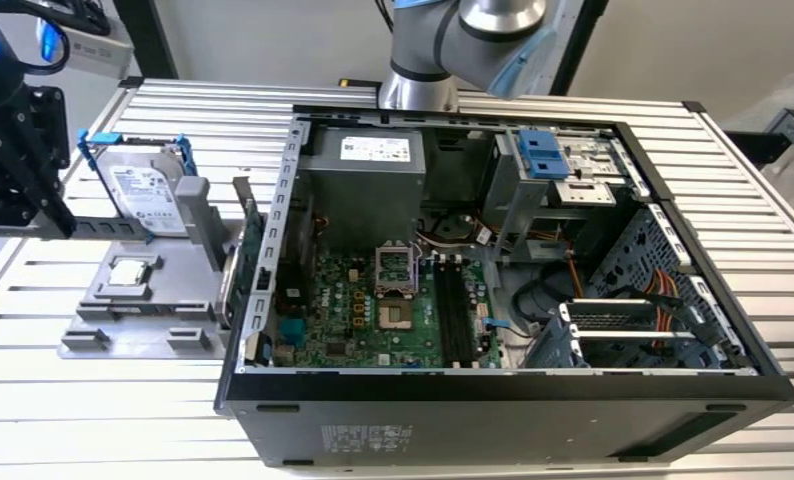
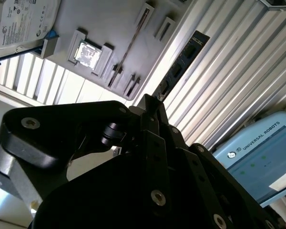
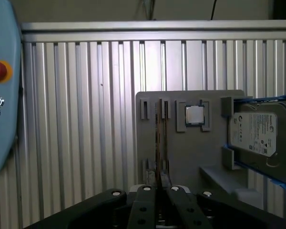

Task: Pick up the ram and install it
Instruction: 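Pick up the ram and move it above insertion slot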

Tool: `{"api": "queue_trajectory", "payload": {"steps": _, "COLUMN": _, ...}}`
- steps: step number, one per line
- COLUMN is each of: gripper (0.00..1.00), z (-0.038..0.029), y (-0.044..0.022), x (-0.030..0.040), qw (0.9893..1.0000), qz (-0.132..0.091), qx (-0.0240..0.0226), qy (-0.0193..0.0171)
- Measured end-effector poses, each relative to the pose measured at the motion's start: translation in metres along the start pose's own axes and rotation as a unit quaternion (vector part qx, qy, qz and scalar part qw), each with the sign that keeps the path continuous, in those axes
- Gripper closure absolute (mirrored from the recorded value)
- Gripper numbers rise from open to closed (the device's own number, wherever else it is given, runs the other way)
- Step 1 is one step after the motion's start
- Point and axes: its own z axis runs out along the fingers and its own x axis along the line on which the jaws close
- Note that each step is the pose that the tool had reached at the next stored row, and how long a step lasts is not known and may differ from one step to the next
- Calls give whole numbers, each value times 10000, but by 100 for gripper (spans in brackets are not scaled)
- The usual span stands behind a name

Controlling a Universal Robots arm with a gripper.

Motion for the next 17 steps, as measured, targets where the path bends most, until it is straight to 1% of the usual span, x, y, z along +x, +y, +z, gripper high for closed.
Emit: {"api": "queue_trajectory", "payload": {"steps": 17, "gripper": 100, "z": -6, "y": -212, "x": -9, "qw": 10000, "qz": 0, "qx": 0, "qy": 0}}
